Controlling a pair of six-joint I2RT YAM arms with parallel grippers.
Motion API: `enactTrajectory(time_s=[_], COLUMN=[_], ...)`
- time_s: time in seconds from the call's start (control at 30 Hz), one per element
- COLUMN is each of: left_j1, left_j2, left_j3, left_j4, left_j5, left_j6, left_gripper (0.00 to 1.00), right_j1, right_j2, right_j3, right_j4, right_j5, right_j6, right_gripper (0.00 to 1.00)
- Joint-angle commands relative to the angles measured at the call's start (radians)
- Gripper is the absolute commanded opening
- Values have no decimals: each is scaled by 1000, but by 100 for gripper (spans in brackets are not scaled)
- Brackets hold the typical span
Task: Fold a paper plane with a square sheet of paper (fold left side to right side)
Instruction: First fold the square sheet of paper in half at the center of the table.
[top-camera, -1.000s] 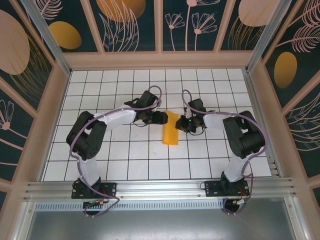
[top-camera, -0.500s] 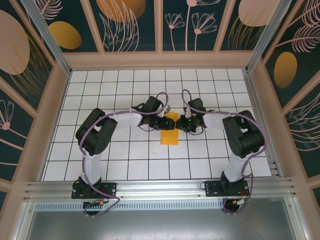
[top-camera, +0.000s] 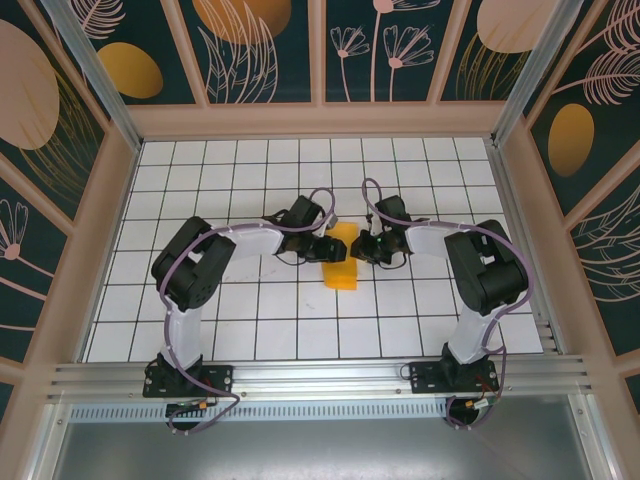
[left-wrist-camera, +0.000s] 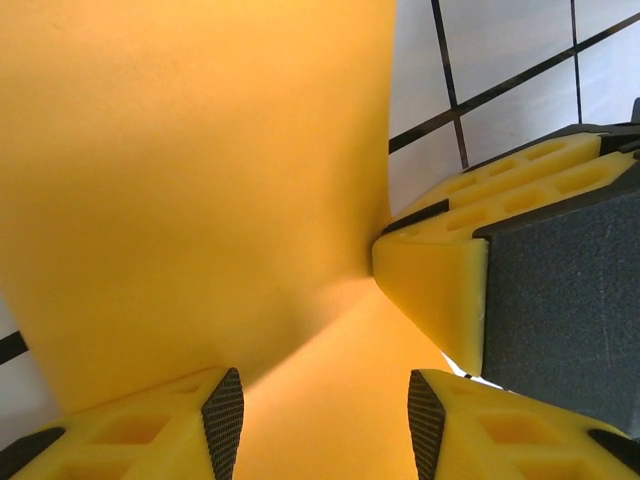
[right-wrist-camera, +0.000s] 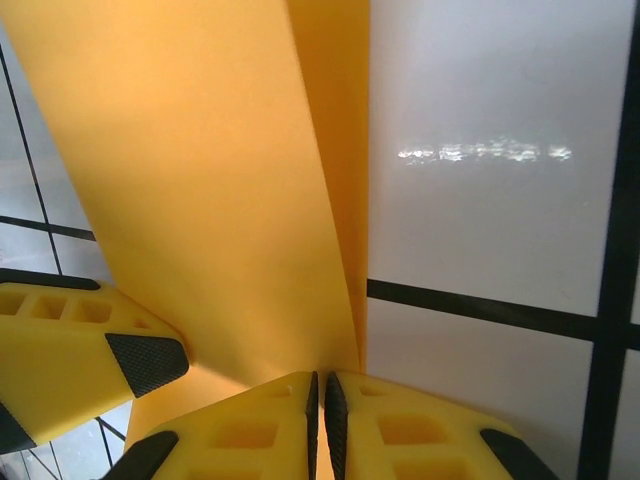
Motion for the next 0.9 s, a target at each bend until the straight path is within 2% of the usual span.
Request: enactTrajectory(time_s=[0.0,0.23,0.37,0.47,0.73,0.87], left_j1=[15,63,72,72,70,70], left_j2=[-14,-99,-149,-161,-75,-6], left_j3=[-75,-131,-111,-89,-33,24], left_j4=[-50,-18,-21,17,95,78], left_j5=[-19,12,18,64,158,158], left_j6=[-9,-9,7,-6,-28,-13], left_gripper=[51,51,51,49,47,47], right_j1=[5,5,6,6,7,10], right_j2=[68,66,63,63,65,68], right_j3=[-19,-17,-17,-14,-11,-9], right_j4=[-94,-90,-84,-84,-87,-93], right_j5=[123,109,100,102,105,111], right_j6=[-28,-31,-30,-30,-31,-31], right_gripper=[17,17,18,18,18,18])
